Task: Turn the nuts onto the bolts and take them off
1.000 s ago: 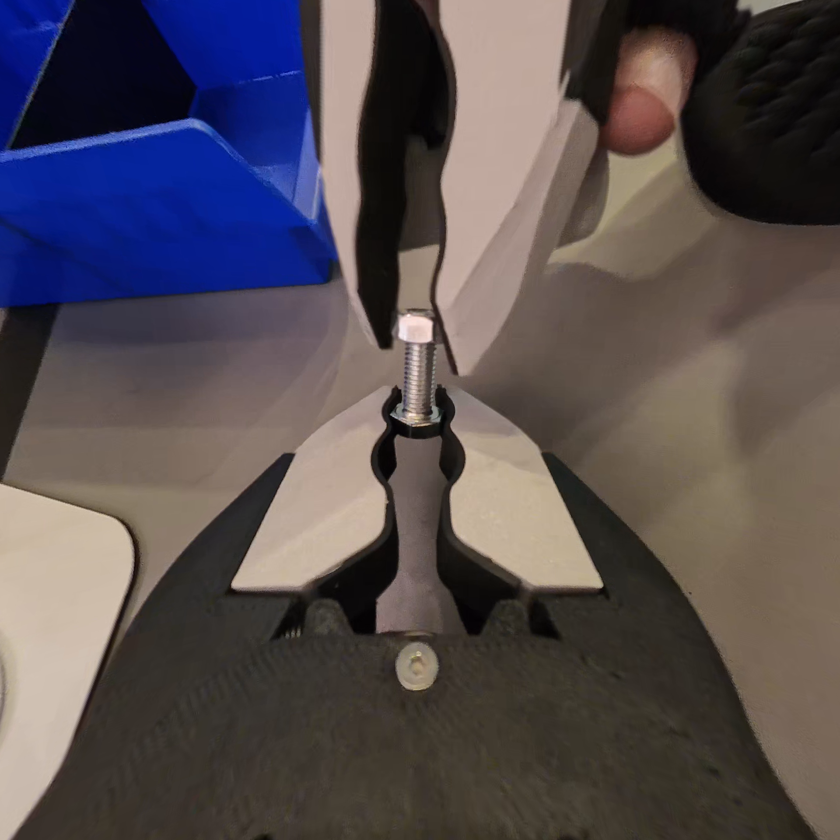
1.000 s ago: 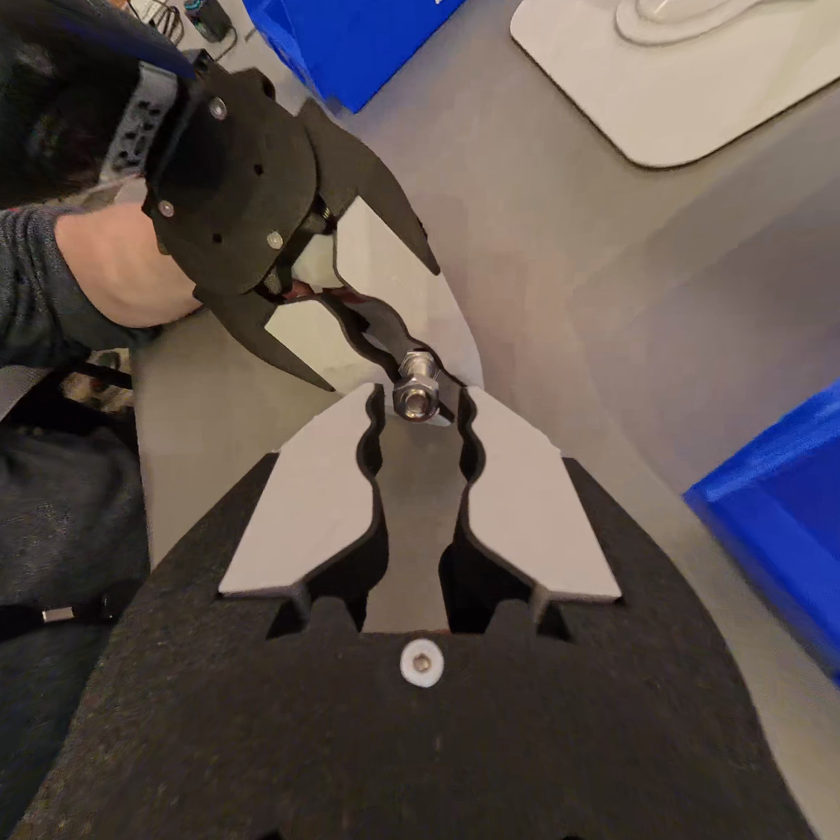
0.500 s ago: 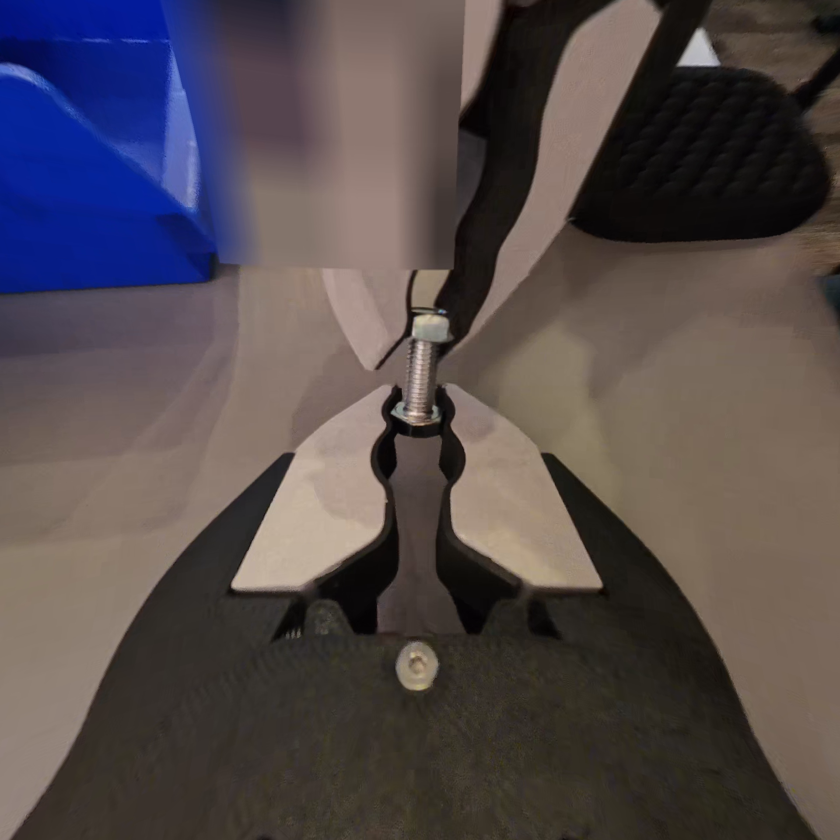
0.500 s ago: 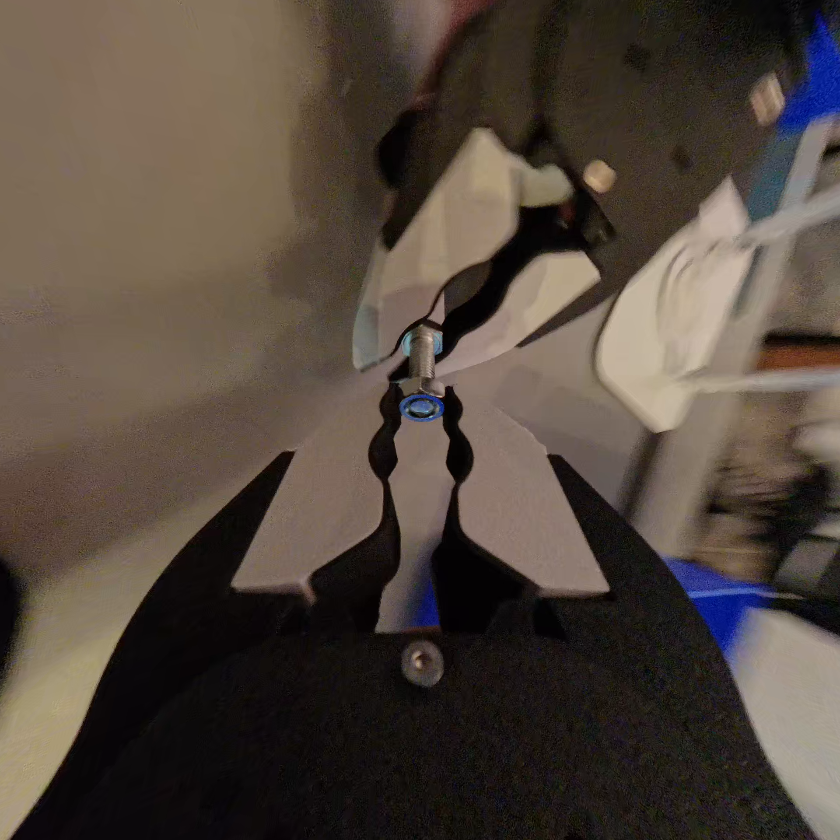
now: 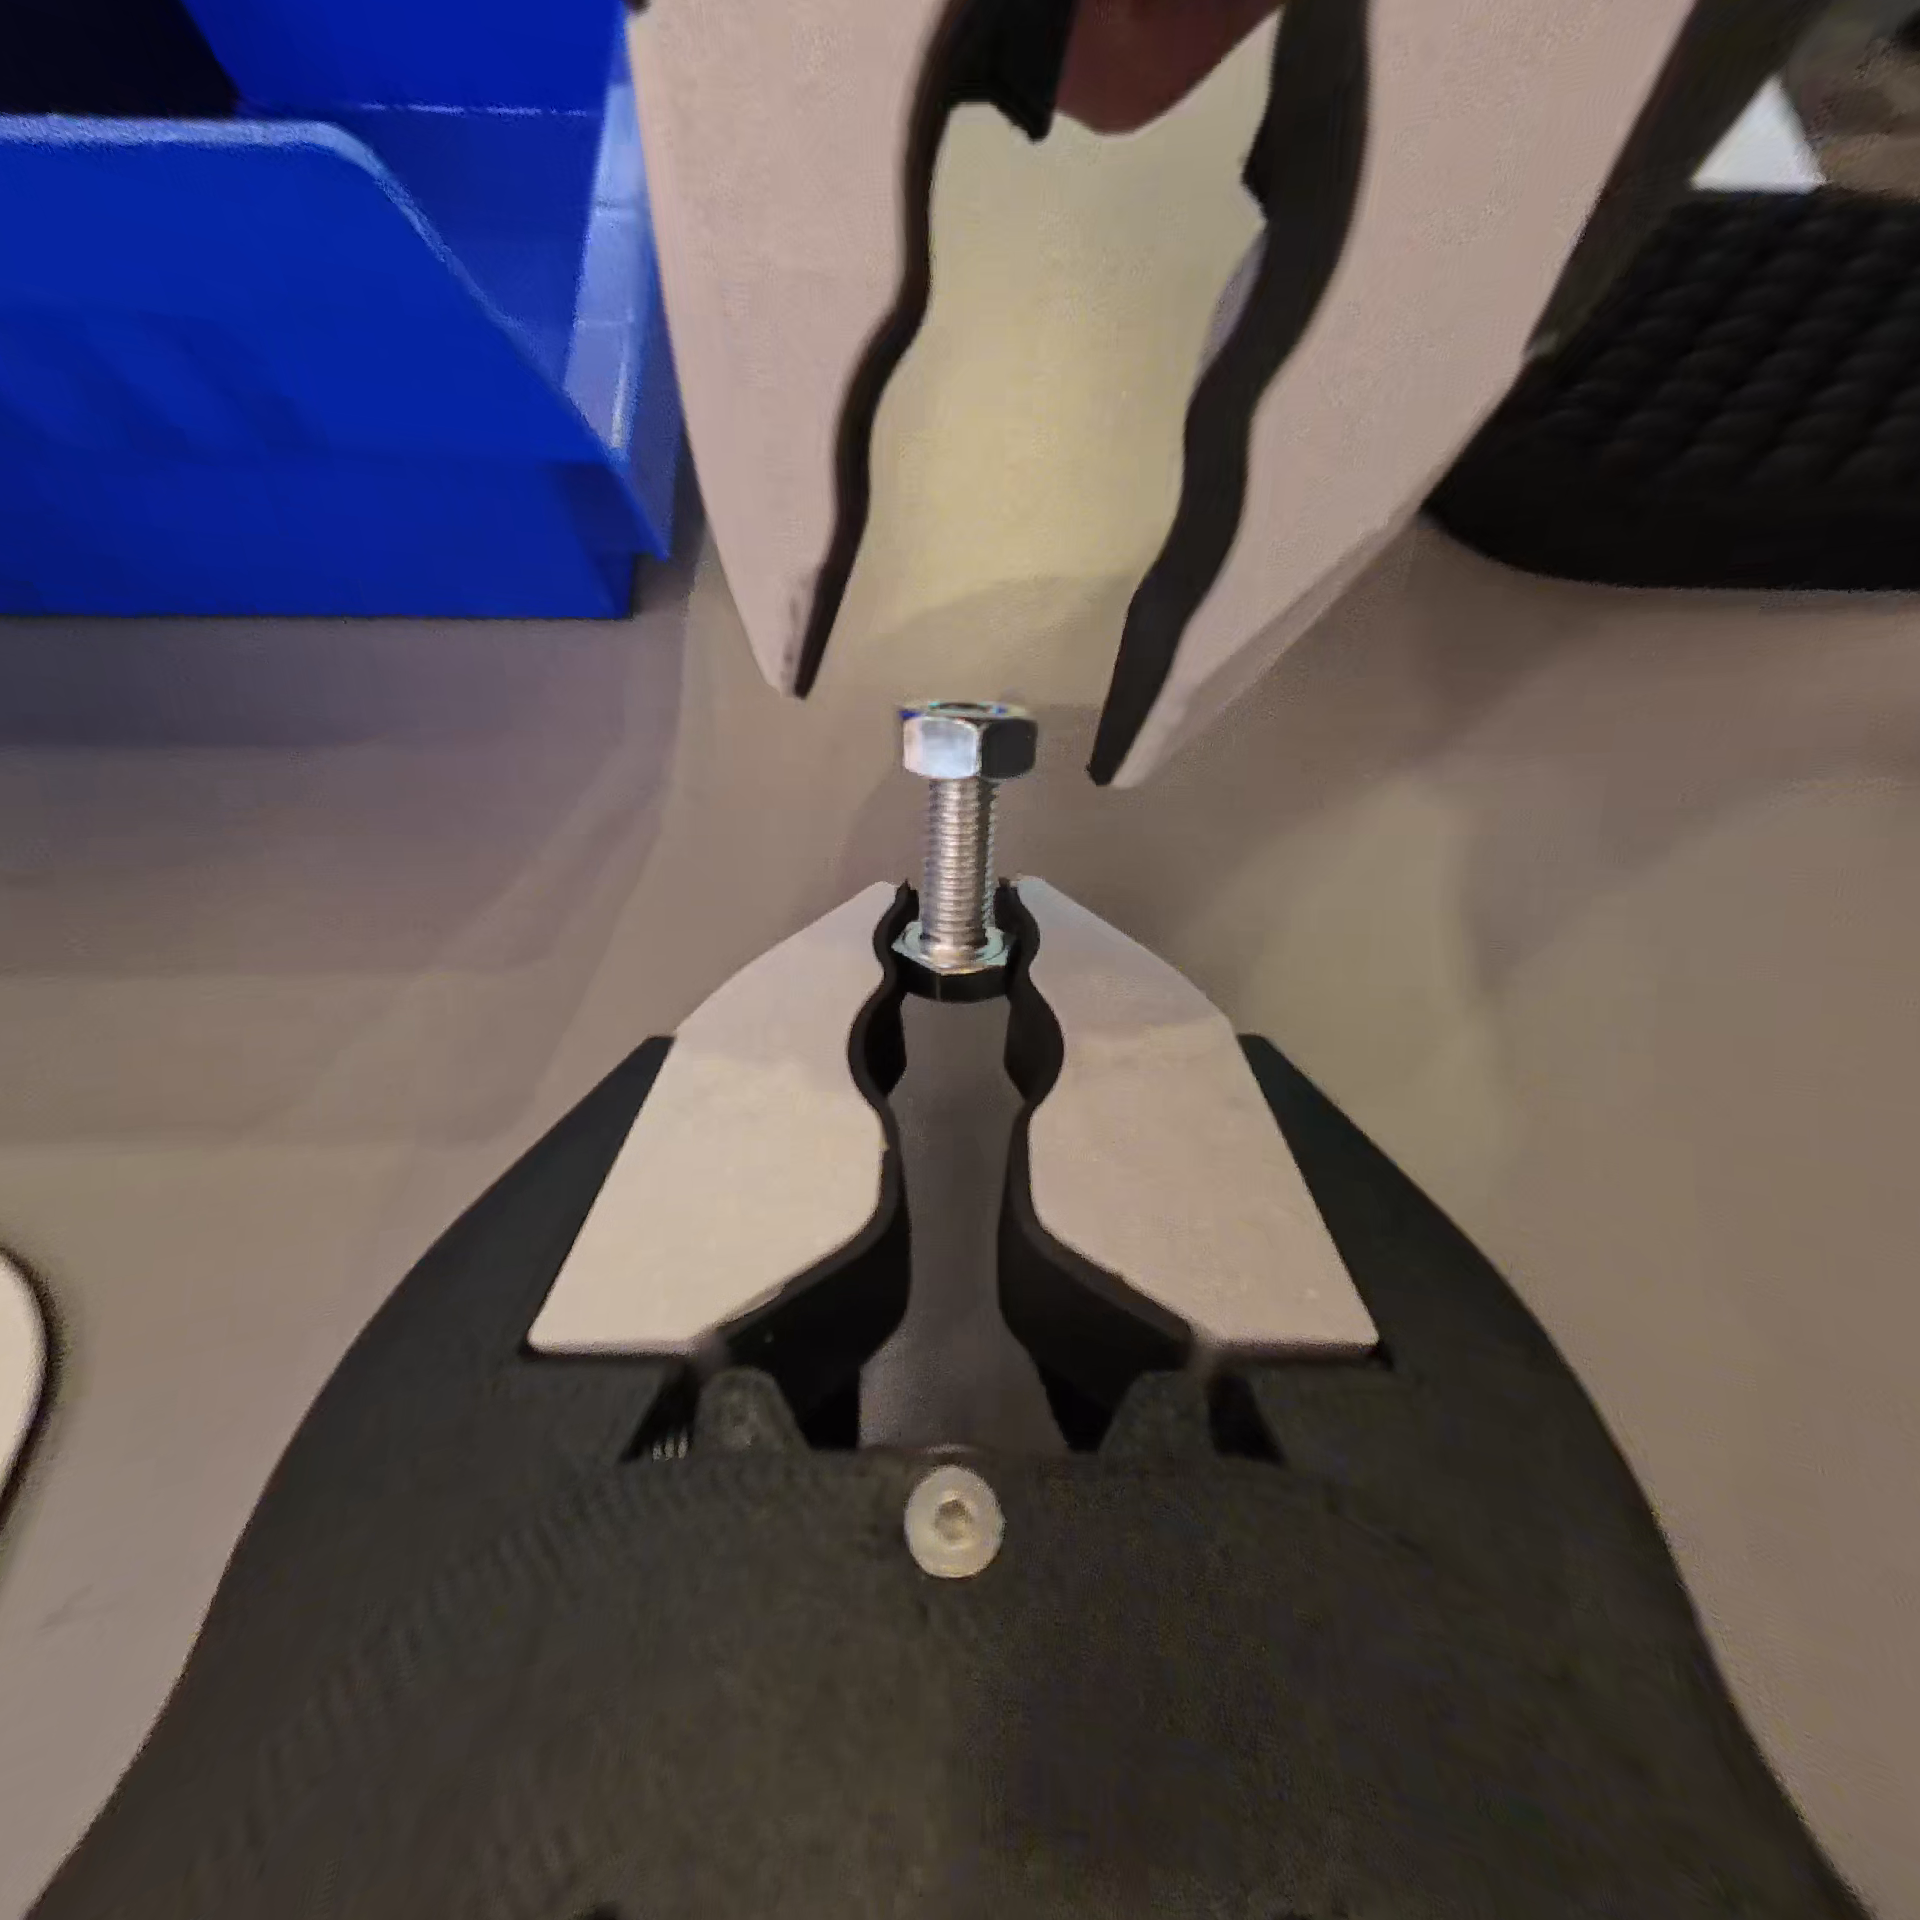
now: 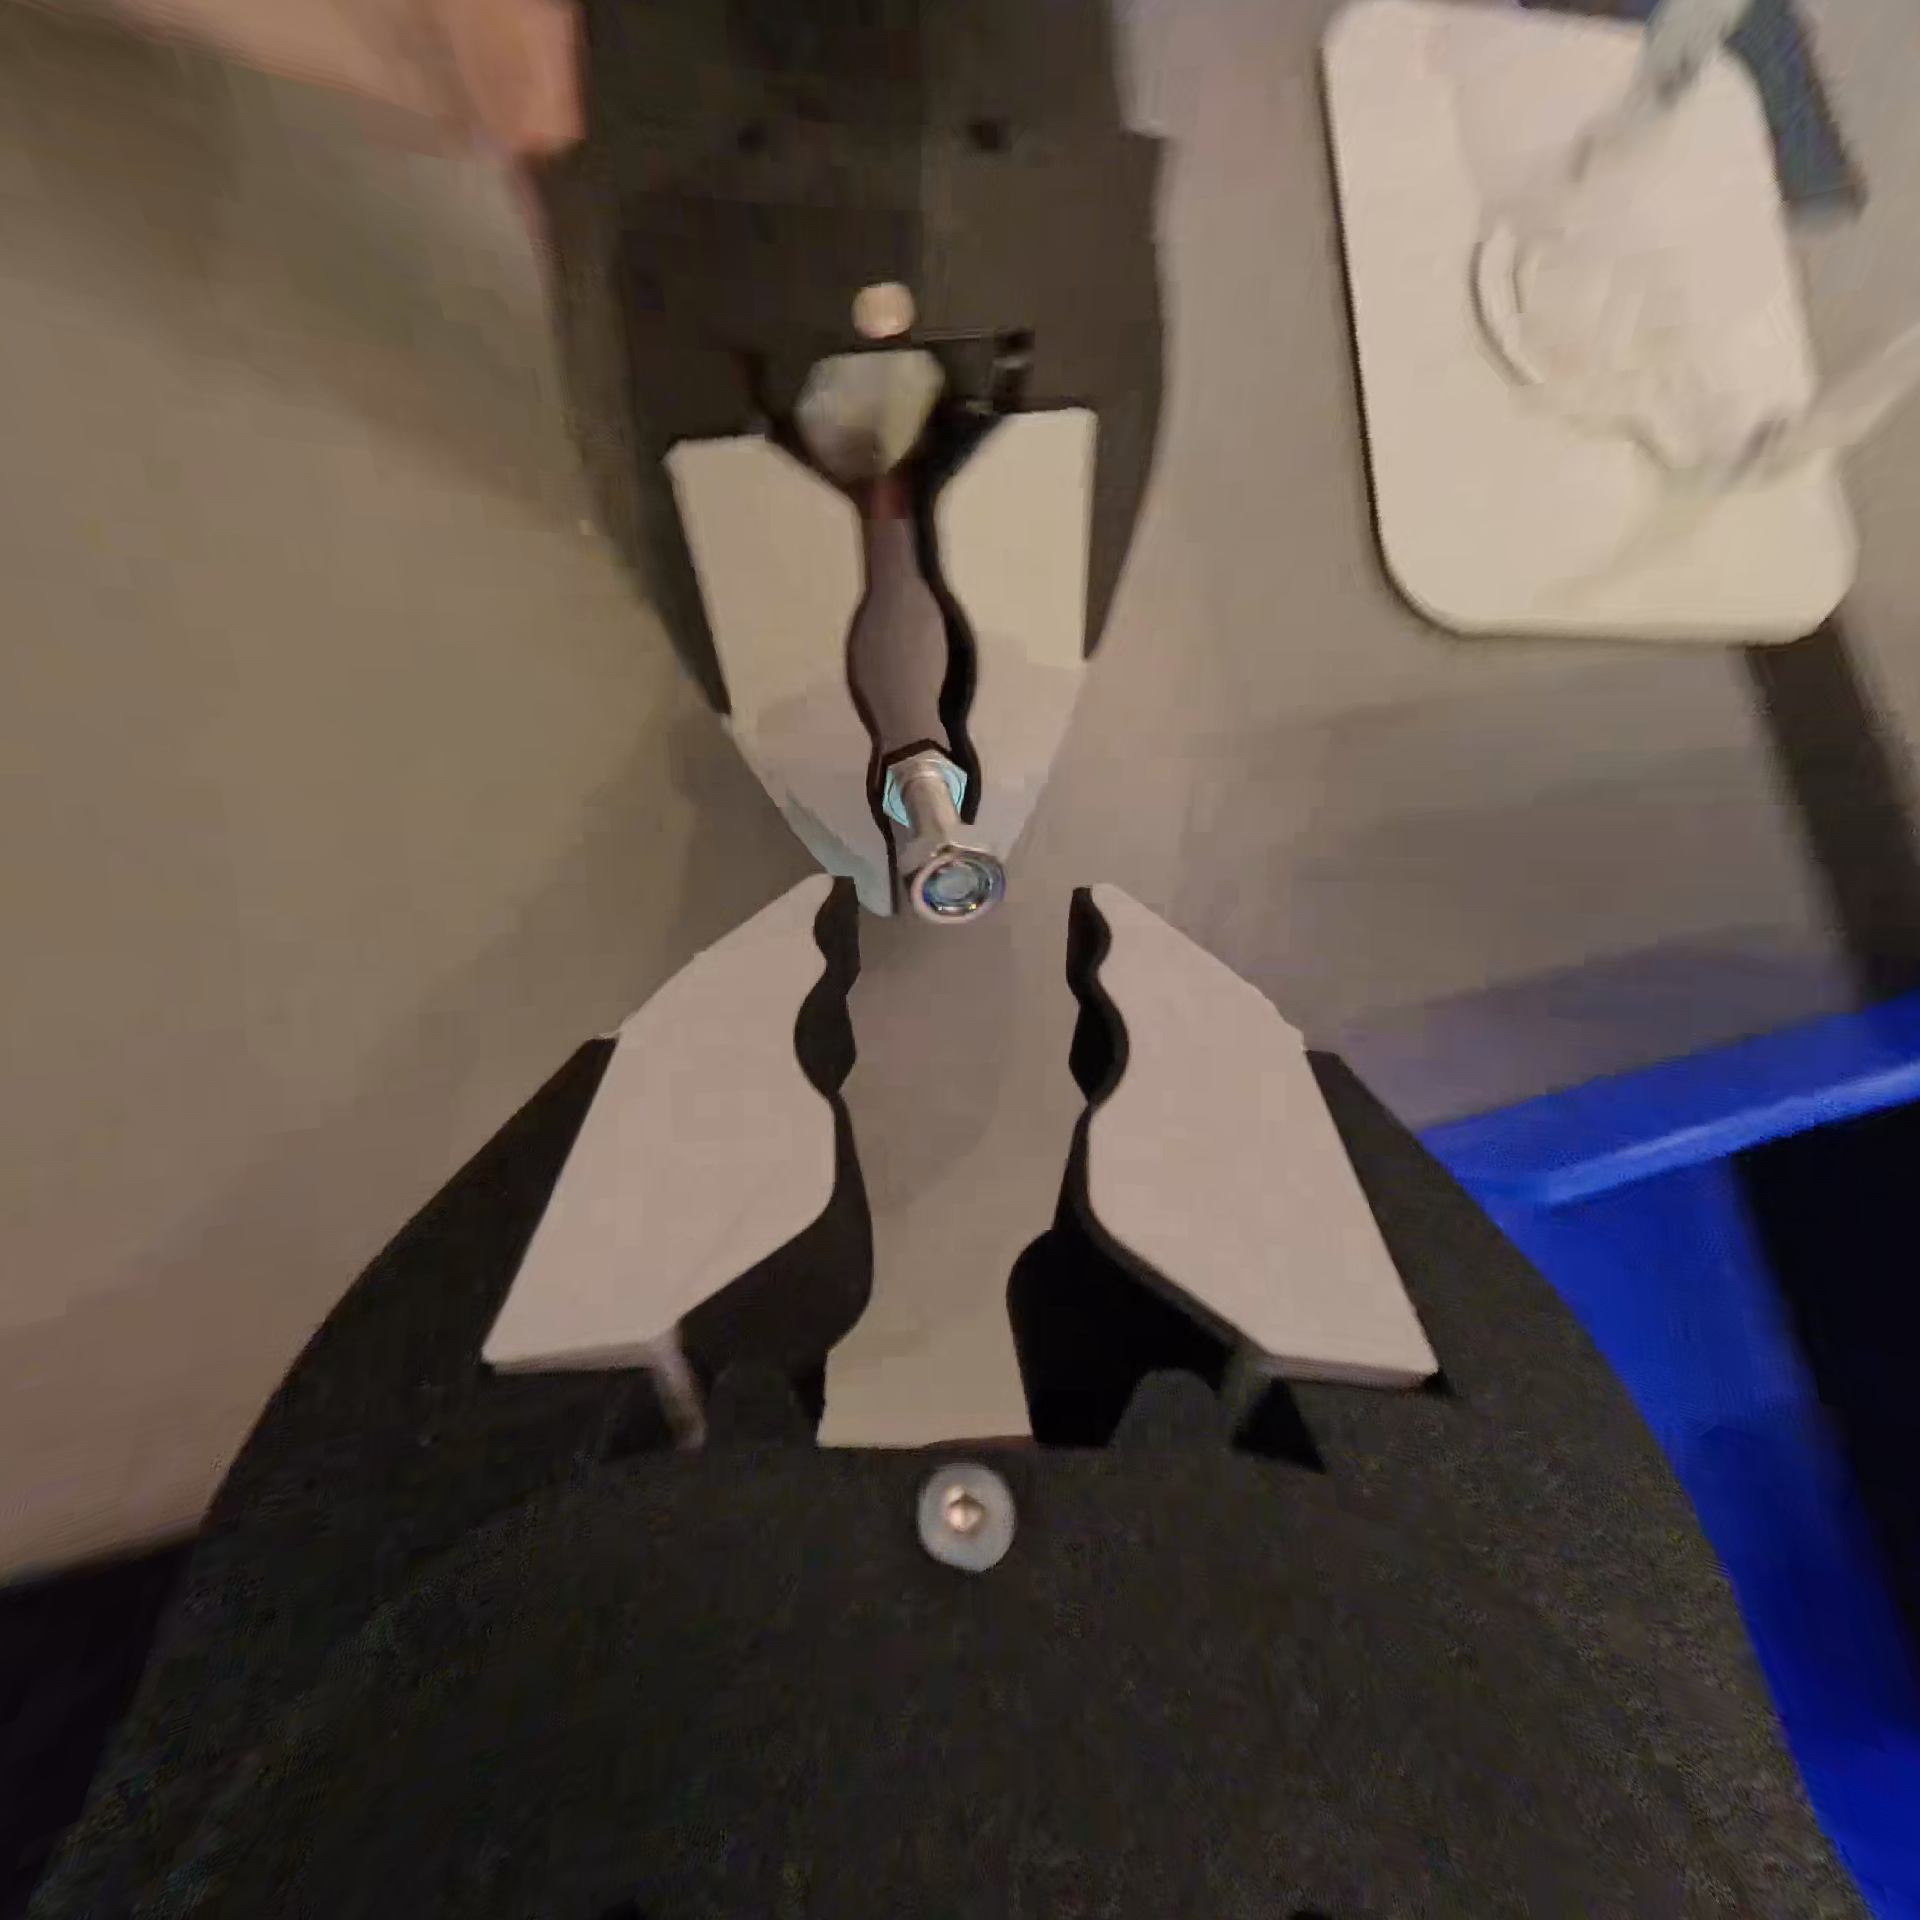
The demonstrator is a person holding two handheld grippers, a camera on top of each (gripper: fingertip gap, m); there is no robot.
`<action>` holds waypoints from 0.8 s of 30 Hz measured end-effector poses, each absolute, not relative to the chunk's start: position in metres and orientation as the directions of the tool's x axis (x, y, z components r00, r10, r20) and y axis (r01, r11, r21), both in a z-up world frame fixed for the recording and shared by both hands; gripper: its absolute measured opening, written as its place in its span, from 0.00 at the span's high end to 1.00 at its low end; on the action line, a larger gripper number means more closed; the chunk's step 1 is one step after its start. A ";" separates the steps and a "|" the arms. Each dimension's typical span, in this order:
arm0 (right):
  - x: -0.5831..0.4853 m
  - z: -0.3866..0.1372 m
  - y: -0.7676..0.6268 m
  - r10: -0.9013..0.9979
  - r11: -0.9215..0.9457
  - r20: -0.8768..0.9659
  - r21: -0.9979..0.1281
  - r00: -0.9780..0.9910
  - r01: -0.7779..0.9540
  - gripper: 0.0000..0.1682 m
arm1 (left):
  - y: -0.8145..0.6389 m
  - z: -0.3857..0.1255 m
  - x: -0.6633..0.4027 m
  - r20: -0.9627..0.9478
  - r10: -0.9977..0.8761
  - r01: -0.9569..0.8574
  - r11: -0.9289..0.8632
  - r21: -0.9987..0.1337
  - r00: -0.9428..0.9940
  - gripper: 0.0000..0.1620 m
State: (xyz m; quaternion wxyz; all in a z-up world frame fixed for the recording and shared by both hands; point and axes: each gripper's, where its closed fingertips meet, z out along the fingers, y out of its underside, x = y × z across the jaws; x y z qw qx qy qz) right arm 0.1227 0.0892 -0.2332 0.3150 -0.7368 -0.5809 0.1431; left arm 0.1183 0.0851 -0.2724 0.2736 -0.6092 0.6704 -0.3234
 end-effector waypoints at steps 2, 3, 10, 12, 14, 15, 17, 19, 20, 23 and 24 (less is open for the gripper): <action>0.124 -0.233 0.091 0.896 -0.364 -0.087 -0.705 0.435 0.609 0.80 | 0.090 -0.272 0.120 -0.024 -0.997 -0.644 0.070 -0.762 -0.080 0.91; 0.123 -0.233 0.092 0.853 -0.466 -0.207 -0.717 0.480 0.518 0.81 | 0.092 -0.271 0.121 -0.049 -0.997 -0.645 0.078 -0.760 -0.062 0.91; 0.116 -0.246 0.088 0.685 -0.700 -0.514 -0.661 0.515 0.271 0.86 | 0.098 -0.276 0.123 -0.207 -0.978 -0.698 0.172 -0.695 -0.035 0.91; 0.115 -0.245 0.087 0.707 -0.675 -0.486 -0.681 0.513 0.285 0.89 | 0.098 -0.277 0.123 -0.213 -0.976 -0.704 0.174 -0.688 -0.033 0.91; 0.114 -0.245 0.085 0.743 -0.637 -0.440 -0.696 0.505 0.331 0.89 | 0.096 -0.277 0.123 -0.196 -0.979 -0.704 0.171 -0.690 -0.045 0.91; 0.114 -0.245 0.084 0.766 -0.612 -0.414 -0.703 0.492 0.362 0.89 | 0.094 -0.278 0.122 -0.186 -0.981 -0.703 0.170 -0.690 -0.055 0.91; 0.114 -0.244 0.082 0.826 -0.533 -0.331 -0.722 0.456 0.441 0.89 | 0.090 -0.276 0.122 -0.142 -0.987 -0.695 0.150 -0.704 -0.069 0.91; 0.115 -0.245 0.080 0.912 -0.367 -0.154 -0.721 0.381 0.588 0.89 | 0.086 -0.275 0.121 -0.094 -0.991 -0.687 0.134 -0.714 -0.096 0.91; 0.116 -0.246 0.079 0.951 -0.234 -0.021 -0.698 0.307 0.677 0.89 | 0.083 -0.276 0.121 -0.069 -0.992 -0.685 0.123 -0.718 -0.106 0.91; 0.120 -0.248 0.074 0.921 0.246 0.387 -0.462 -0.056 0.852 0.89 | 0.068 -0.277 0.121 0.044 -0.985 -0.673 0.082 -0.735 -0.168 0.91; 0.121 -0.249 0.073 0.861 0.375 0.474 -0.350 -0.183 0.858 0.89 | 0.061 -0.278 0.121 0.089 -0.977 -0.672 0.067 -0.737 -0.194 0.91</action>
